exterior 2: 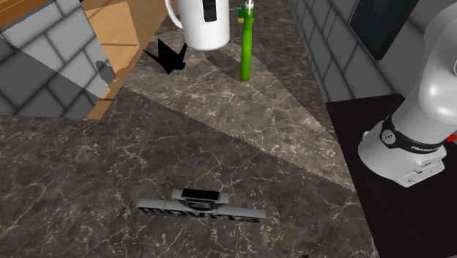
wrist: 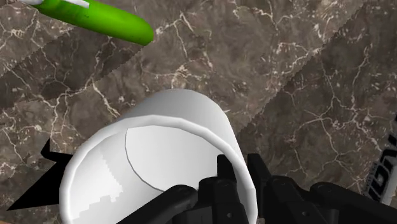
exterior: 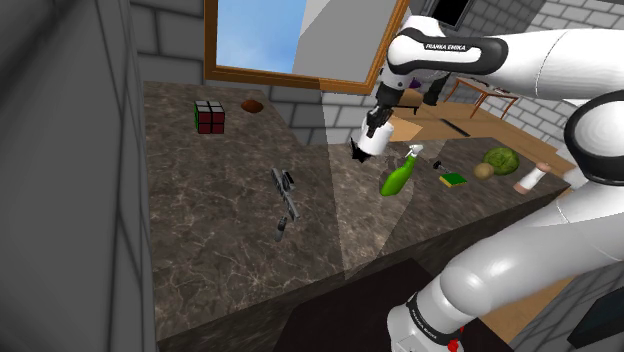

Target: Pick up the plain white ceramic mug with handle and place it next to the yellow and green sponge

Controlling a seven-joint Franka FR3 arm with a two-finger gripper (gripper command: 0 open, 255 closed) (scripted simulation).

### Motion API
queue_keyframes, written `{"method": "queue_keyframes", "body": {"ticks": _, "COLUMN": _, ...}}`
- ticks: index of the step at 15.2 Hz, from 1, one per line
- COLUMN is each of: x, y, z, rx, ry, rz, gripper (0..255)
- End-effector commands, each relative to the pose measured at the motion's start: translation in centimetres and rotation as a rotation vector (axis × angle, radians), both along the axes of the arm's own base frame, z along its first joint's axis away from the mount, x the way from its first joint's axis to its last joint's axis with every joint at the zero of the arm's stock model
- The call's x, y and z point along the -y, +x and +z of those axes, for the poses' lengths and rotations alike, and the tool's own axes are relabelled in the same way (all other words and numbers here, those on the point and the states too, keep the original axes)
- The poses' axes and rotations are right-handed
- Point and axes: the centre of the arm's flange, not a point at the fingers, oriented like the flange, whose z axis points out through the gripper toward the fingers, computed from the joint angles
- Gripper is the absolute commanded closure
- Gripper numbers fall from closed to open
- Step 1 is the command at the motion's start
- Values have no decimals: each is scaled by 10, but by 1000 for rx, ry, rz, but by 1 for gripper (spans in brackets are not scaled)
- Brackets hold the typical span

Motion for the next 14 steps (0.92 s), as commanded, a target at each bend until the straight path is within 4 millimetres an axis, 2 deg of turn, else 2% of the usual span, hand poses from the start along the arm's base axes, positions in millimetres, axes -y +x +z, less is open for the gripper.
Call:
{"method": "queue_keyframes", "body": {"ticks": 1, "x": 27, "y": -8, "z": -1, "rx": 0, "ry": 0, "rz": 1, "gripper": 255}}
{"method": "queue_keyframes", "body": {"ticks": 14, "x": 192, "y": -53, "z": -1, "rx": 0, "ry": 0, "rz": 1, "gripper": 255}}
